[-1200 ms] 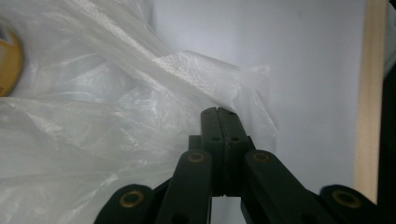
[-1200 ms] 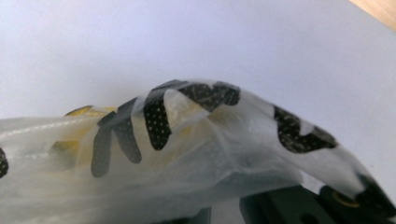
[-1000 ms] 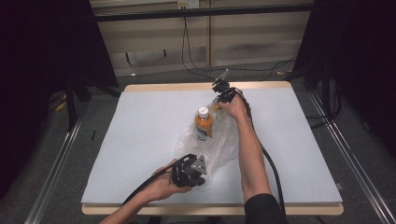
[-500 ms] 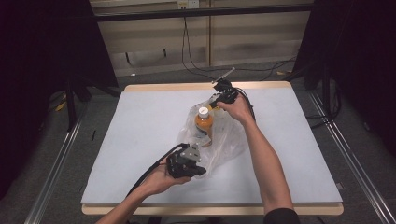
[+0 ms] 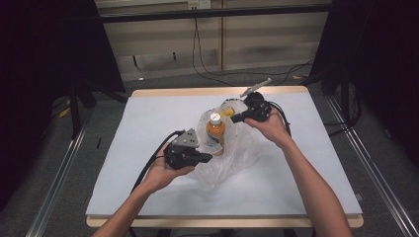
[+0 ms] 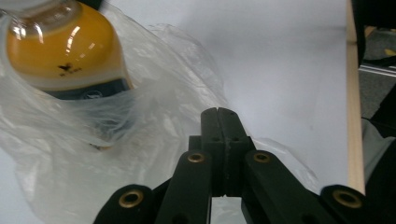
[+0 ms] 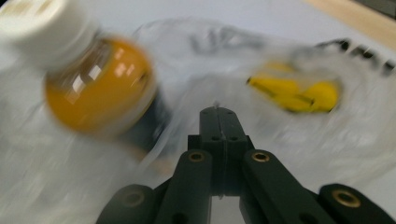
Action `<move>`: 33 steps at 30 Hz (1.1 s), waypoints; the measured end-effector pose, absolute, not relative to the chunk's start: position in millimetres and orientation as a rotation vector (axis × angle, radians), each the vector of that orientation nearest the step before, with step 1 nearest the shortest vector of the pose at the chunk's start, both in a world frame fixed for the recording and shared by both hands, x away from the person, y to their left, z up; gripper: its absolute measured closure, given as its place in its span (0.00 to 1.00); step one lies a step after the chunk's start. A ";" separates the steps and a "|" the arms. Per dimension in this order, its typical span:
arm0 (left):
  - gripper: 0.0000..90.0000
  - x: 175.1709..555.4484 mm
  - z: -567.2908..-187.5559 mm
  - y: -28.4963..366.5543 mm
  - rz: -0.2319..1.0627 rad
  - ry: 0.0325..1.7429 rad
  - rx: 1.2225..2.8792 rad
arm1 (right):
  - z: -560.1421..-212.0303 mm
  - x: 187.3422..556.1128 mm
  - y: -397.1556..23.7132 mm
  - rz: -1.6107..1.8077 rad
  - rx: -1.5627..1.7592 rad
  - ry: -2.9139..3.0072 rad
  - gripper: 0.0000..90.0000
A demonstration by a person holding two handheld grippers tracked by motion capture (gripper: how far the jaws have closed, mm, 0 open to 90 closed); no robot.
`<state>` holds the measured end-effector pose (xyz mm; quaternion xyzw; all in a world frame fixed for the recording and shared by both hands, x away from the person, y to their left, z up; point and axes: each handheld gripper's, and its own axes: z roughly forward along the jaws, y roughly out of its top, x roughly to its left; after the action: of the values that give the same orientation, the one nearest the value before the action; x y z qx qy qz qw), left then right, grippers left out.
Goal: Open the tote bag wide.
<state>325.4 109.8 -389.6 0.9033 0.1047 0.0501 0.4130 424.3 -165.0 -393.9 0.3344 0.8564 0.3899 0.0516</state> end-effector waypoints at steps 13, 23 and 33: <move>1.00 358.8 -431.3 79.3 0.163 0.334 2.470 | -437.5 383.6 -113.7 1.031 0.786 2.866 1.00; 1.00 396.4 -466.9 114.0 0.175 0.563 2.486 | -469.1 394.1 -133.0 0.941 0.929 2.845 1.00; 1.00 402.5 -469.0 134.4 0.155 0.633 2.441 | -468.8 392.4 -176.0 0.913 0.995 2.797 1.00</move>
<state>402.5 134.4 -469.0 0.9208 0.2387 0.0586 0.3029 392.4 -176.0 -468.8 0.3203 0.9004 0.2940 0.0175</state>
